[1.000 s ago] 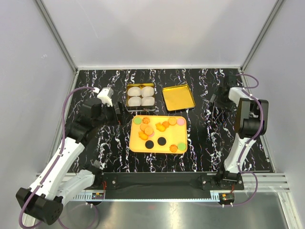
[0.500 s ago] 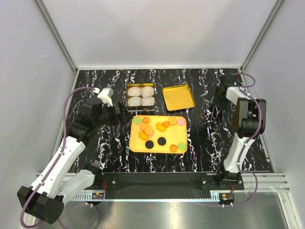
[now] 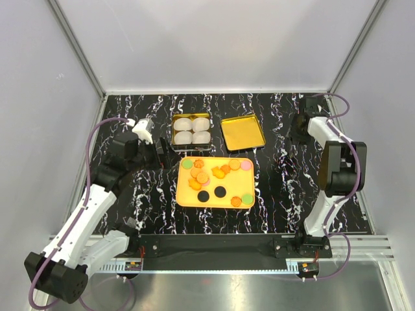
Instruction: Pack the cookies
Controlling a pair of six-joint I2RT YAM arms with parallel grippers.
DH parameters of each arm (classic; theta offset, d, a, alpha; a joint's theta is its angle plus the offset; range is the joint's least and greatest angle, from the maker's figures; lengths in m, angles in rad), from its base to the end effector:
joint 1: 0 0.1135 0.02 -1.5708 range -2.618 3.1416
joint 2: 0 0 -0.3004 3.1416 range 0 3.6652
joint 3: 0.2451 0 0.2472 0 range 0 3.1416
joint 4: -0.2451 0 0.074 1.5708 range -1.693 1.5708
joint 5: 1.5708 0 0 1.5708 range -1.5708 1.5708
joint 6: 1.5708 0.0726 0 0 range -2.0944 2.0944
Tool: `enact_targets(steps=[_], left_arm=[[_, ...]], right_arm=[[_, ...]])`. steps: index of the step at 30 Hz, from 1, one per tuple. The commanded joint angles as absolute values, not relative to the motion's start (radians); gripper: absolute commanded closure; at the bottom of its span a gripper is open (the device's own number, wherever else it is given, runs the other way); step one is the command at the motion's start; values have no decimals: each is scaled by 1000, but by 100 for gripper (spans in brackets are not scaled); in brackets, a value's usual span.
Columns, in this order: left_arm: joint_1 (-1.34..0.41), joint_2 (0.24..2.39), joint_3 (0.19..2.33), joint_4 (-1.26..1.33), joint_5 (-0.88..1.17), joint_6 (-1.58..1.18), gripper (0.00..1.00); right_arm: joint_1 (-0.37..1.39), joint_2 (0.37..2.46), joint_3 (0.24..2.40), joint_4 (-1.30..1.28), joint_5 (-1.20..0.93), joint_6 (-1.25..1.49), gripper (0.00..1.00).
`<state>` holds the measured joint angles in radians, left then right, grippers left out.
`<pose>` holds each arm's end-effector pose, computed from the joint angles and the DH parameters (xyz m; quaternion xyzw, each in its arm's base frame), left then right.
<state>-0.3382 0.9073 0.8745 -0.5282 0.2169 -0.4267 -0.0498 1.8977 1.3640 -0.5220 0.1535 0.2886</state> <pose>0.1829 -0.0809 0.3252 0.0138 0.8715 -0.2673 0.4108 0.4242 -0.0323 0.2008 0.1816 0.9471 -0.0434 0.2610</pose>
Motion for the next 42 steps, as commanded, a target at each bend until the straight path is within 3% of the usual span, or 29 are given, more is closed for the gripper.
enact_targets(steps=[1,12,23,28,42], left_arm=[[-331,911,873,-485,248,-431,1],[-322,922,871,-482,252,-434,1],[-319,931,871,-486,250,-431,1],[-318,931,870,-486,242,-430,1],[-316,942,871,-494,215,-430,1]], right_arm=[[-25,1792,1364,-535,186,301,45],[70,1646,1353,-606,187,314,45],[279,1413,1316,-713,103,351,57],[380,1332,1321,-770,16,363,57],[738,1448,1399,-811,-18,357,52]])
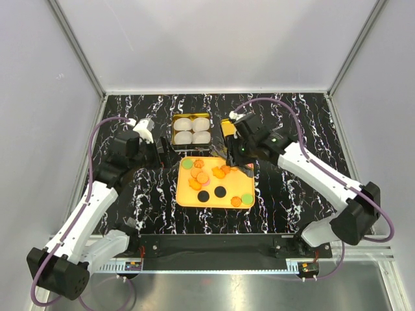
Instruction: Pack the cookies
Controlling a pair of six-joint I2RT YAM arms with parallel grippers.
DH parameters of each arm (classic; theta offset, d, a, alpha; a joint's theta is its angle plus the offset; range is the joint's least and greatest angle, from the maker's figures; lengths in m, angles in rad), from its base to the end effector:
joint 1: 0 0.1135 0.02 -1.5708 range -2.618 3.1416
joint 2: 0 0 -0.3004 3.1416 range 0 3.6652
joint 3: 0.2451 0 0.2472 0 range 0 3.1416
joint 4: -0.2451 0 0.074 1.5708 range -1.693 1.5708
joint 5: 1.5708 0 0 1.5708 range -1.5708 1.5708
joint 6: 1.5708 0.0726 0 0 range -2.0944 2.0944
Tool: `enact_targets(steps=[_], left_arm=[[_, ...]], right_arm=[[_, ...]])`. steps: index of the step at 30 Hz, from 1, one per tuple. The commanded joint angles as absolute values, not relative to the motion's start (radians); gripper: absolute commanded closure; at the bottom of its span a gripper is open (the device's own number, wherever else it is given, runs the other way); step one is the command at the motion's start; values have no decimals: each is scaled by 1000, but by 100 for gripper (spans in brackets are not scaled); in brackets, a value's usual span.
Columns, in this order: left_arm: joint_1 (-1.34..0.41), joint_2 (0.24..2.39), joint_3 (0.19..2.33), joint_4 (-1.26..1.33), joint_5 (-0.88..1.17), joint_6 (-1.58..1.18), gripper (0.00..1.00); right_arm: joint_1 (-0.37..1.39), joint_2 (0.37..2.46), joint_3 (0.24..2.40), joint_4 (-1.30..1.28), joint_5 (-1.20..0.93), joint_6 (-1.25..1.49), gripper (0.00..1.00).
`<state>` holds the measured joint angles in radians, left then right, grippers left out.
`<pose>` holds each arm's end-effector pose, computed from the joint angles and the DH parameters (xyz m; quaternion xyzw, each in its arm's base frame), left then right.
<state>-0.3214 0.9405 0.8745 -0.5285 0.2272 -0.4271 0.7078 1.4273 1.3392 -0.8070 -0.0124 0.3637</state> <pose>0.1904 -0.0806 0.3192 0.0067 0.8791 -0.2635 0.3971 0.2371 0.2041 0.3351 -0.1635 0.9292 0.1742 0.2820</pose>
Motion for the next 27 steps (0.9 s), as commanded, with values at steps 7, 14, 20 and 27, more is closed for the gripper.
enact_targets(steps=[7,14,20,27], left_arm=[[-314,945,871,-491,215,-430,1],[-311,946,871,-494,216,-428,1],[-305,946,871,-494,219,-429,1],[-305,945,870,-492,219,-428,1]], right_arm=[[822,1531,1442,-841,-6,331,48],[844,1569,1451,-847,-17,313,47],[874,1592,1447,-850,-14,307,45],[903,1603,1440,-862,-6,304,43]])
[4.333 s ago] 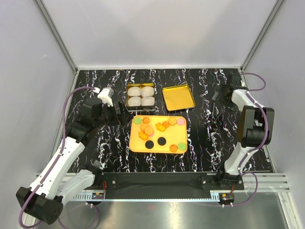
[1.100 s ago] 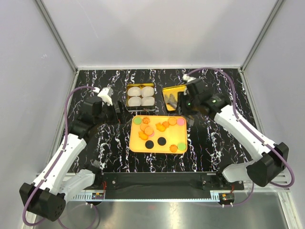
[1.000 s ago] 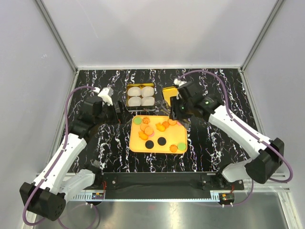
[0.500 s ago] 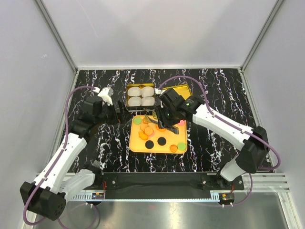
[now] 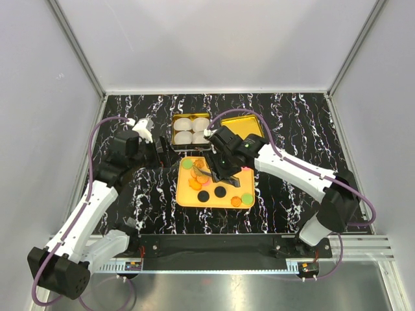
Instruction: Pack the cookies
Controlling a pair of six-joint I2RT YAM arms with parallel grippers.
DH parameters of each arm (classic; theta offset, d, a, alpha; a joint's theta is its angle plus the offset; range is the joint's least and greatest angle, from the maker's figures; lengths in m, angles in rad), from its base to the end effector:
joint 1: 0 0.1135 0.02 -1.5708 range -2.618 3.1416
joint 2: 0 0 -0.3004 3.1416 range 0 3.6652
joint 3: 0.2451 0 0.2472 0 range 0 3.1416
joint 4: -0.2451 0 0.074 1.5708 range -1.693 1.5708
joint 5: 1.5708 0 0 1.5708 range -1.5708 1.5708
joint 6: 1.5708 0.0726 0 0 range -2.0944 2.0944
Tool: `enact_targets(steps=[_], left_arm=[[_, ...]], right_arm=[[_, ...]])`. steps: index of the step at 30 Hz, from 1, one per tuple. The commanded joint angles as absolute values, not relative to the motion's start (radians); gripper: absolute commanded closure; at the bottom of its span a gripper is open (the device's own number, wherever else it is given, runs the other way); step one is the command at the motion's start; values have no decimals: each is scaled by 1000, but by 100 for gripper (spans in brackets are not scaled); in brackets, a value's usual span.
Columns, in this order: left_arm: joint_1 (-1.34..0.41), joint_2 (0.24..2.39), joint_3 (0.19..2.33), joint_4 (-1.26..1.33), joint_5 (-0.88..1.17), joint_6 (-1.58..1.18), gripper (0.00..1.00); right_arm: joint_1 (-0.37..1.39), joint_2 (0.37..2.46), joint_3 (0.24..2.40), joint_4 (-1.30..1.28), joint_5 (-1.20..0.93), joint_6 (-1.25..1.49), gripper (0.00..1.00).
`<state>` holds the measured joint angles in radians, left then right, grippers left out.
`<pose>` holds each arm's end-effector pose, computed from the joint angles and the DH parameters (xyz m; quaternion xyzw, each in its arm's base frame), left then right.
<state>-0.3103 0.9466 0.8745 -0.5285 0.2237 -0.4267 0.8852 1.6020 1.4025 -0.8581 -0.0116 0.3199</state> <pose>0.1926 -0.0787 0.3180 0.0008 0.8806 -0.2590 0.3967 0.2199 0.2701 0.2973 -0.2712 0.9285 0.1485 0.2059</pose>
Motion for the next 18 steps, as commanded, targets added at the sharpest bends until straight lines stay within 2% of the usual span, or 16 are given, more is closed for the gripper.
enact_targets(steps=[1,5,18], left_arm=[[-305,945,870,-494,219,-429,1],[-305,950,870,-492,221,-428,1],[-305,959,870,-492,222,-430,1]], right_arm=[[905,1608,1440,-865,-5,302,43],[916,1609,1433,-867,26,298,40],[922,1634,1434,-877,28,282,41]])
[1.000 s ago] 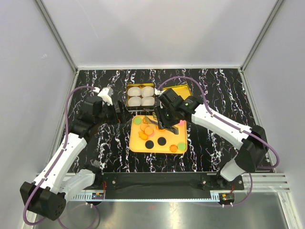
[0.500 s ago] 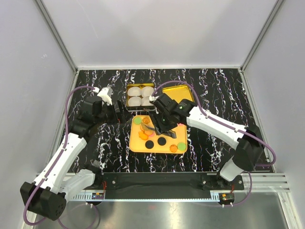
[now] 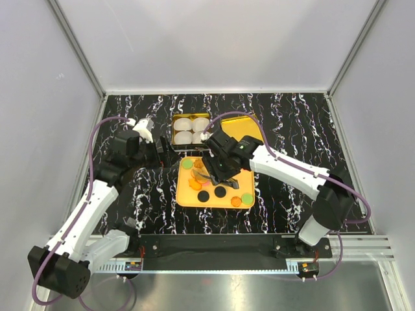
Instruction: Pack the cookies
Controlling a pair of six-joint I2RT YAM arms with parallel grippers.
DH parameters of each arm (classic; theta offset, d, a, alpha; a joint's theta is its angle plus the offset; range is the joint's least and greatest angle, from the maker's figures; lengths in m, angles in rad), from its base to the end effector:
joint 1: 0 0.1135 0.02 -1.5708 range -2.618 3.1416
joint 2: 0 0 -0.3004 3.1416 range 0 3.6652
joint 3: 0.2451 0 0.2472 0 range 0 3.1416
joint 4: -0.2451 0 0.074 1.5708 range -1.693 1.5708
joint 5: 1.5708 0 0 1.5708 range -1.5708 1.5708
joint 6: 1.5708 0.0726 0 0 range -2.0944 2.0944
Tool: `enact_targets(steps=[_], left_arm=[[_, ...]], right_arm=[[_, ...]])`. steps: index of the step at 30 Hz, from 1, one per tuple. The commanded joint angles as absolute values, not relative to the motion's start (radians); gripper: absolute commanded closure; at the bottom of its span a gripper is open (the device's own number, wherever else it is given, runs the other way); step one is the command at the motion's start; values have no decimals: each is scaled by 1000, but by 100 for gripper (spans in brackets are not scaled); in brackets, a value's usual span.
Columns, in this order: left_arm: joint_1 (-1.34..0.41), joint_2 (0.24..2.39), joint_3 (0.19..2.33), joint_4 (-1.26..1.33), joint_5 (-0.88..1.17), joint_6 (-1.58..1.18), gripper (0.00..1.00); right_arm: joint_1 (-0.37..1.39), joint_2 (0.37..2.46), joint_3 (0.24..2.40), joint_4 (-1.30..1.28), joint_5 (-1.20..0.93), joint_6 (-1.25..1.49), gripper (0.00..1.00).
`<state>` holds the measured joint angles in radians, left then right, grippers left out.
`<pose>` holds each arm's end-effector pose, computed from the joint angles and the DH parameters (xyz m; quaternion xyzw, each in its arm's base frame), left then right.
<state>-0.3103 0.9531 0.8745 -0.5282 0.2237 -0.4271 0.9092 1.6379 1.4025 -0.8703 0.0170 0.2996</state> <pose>0.1939 -0.0791 0.3168 0.0003 0.8821 -0.2583 0.3941 0.2179 0.2778 0.2846 -0.2901 0.9288 0.1241 0.1943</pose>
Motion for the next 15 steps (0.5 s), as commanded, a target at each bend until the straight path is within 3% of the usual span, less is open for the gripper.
enact_targets(steps=[1,14,15], left_arm=[[-305,957,868,-494,222,-430,1],[-305,956,868,-494,222,-430,1],[-305,956,868,-492,222,-430,1]], right_arm=[[922,1637,1439,-880,28,282,41],[937,1661,1428,-885,34,285,41],[937,1660,1428,-887,40,287,44]])
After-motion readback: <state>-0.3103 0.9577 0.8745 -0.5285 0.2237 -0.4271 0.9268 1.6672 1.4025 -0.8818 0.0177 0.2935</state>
